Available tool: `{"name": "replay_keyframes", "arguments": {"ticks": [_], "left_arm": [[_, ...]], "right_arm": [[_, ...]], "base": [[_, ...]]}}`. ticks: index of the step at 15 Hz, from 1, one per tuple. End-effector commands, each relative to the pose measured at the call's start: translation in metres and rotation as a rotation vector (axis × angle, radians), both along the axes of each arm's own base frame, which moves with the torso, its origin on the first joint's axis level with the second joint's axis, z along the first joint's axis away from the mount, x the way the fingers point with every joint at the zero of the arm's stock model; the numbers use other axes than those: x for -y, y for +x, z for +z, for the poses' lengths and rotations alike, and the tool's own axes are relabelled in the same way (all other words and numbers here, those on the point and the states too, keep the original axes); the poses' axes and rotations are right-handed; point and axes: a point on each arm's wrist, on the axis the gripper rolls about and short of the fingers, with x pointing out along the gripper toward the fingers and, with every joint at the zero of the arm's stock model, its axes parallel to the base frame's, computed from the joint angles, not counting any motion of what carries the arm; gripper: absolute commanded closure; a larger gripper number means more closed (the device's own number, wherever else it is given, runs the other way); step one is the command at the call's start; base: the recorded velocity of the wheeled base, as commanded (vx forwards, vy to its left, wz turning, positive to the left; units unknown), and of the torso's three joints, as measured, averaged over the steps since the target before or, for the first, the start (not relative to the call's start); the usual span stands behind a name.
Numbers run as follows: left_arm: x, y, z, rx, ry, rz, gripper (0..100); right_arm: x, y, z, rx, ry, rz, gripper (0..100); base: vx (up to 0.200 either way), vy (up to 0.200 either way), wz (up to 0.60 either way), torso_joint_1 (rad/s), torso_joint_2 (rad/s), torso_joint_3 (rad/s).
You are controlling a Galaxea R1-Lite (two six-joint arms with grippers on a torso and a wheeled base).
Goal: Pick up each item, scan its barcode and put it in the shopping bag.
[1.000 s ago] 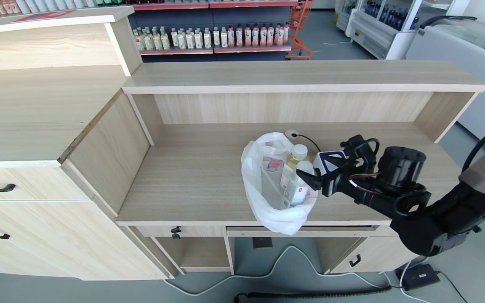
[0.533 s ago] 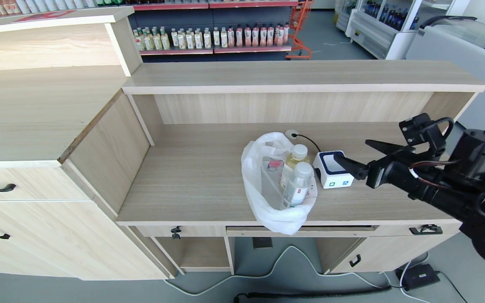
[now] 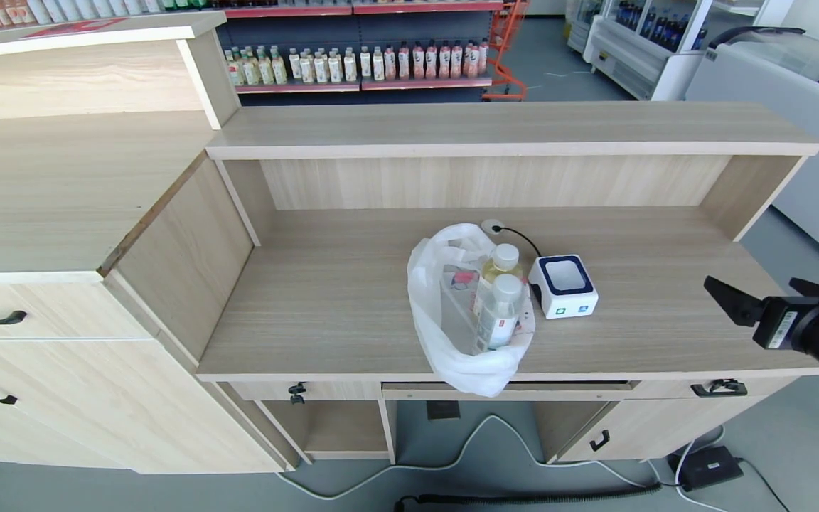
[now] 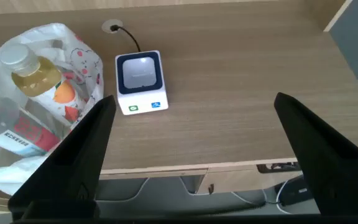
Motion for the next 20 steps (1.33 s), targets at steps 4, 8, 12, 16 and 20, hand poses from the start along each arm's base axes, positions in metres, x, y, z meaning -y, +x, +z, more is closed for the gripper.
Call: {"name": "replay_keyframes", "arguments": {"ticks": [4, 8, 12, 16, 20], "left_arm": [[0.0, 0.0, 0.0, 0.002, 0.0, -0.001, 0], [0.0, 0.0, 0.0, 0.0, 0.0, -0.001, 0], [0.0, 0.0, 0.0, 0.0, 0.0, -0.001, 0], [0.0, 0.0, 0.0, 0.0, 0.0, -0.001, 0], [0.0, 0.0, 0.0, 0.0, 0.0, -0.001, 0]], "right_arm": [[-0.007, -0.106, -0.029, 0.014, 0.018, -0.095, 0], [-0.007, -0.165, -0.041, 0.038, -0.012, -0.07, 0], [-0.005, -0.21, -0.081, 0.006, -0.029, -0.013, 0], [-0.004, -0.216, -0.089, 0.001, -0.007, -0.006, 0], [-0.007, -0.218, -0.089, 0.016, -0.021, 0.05, 0]], "base": [[0.0, 0.0, 0.0, 0.0, 0.0, 0.0], [0.0, 0.0, 0.0, 0.0, 0.0, 0.0], [0.0, 0.0, 0.0, 0.0, 0.0, 0.0], [0.0, 0.0, 0.0, 0.0, 0.0, 0.0], [0.0, 0.0, 0.0, 0.0, 0.0, 0.0]]}}
